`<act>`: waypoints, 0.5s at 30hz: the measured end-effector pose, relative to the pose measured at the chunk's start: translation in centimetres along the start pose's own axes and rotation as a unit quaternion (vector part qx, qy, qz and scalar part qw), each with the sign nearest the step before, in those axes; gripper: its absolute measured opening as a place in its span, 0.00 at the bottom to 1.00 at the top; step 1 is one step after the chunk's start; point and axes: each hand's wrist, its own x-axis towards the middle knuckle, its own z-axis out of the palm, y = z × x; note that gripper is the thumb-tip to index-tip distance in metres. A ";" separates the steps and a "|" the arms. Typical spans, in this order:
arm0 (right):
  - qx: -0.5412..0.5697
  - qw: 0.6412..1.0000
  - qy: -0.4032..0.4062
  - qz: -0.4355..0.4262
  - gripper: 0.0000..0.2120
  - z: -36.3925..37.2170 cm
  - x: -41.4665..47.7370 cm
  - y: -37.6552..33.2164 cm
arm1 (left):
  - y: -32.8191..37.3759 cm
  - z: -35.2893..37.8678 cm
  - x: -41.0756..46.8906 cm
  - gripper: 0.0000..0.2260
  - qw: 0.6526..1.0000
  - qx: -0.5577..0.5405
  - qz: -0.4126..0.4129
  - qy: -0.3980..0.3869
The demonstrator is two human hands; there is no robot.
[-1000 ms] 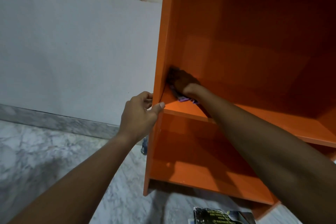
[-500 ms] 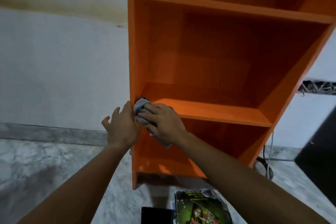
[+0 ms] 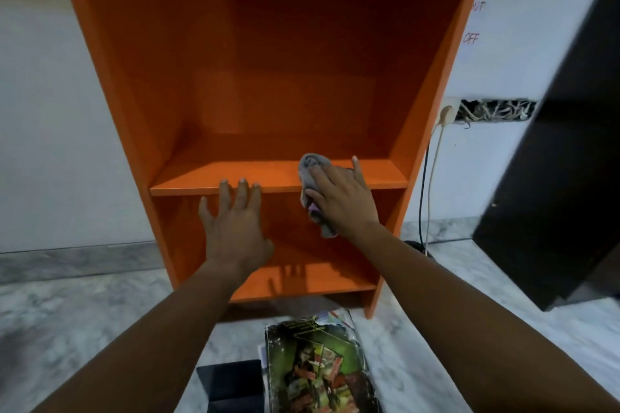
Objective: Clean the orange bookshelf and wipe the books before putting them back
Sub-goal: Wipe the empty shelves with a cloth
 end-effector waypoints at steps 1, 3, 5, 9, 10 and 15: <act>-0.006 1.000 0.003 0.008 0.18 -0.4 -0.6 1.2 | 0.7 0.0 0.2 0.45 1.000 0.000 0.003 -0.004; -0.028 0.999 0.013 0.022 0.17 -1.2 -1.7 3.3 | 1.7 -0.1 0.4 0.45 1.000 0.002 0.004 -0.012; -0.041 0.998 0.006 0.051 0.15 -2.0 -2.7 5.1 | 2.2 -0.3 0.6 0.46 1.000 0.005 -0.006 -0.025; -0.083 0.987 -0.109 0.085 0.16 -3.0 -3.9 6.9 | 2.6 -1.0 0.6 0.47 0.998 0.004 -0.024 -0.056; -0.073 0.982 -0.127 0.116 0.18 -3.1 -4.0 6.8 | 2.7 -1.3 0.5 0.46 0.997 -0.003 -0.029 -0.065; -0.053 0.964 -0.156 0.210 0.13 -5.1 -3.2 4.6 | 3.8 -2.6 0.0 0.42 0.993 -0.026 -0.036 -0.111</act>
